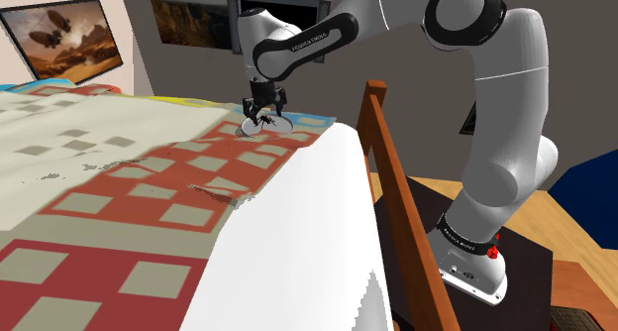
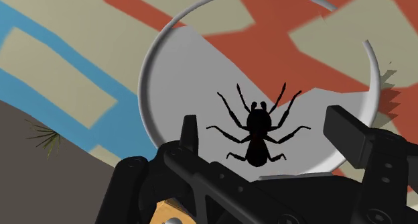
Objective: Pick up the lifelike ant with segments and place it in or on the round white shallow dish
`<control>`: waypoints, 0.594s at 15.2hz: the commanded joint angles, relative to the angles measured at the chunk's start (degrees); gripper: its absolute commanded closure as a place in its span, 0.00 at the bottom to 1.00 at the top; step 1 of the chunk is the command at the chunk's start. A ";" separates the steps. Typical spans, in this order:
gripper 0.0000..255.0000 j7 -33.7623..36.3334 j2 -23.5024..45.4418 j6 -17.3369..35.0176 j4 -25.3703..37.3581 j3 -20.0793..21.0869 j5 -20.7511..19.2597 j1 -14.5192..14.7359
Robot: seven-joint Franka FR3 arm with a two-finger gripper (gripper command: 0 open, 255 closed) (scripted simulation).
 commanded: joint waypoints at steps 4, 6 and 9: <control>0.00 -1.04 -2.16 -4.41 2.57 1.01 1.66 0.16; 0.00 -1.30 -2.64 -5.63 3.39 1.23 2.04 0.25; 0.00 -1.29 -2.64 -5.63 3.38 1.23 2.04 0.25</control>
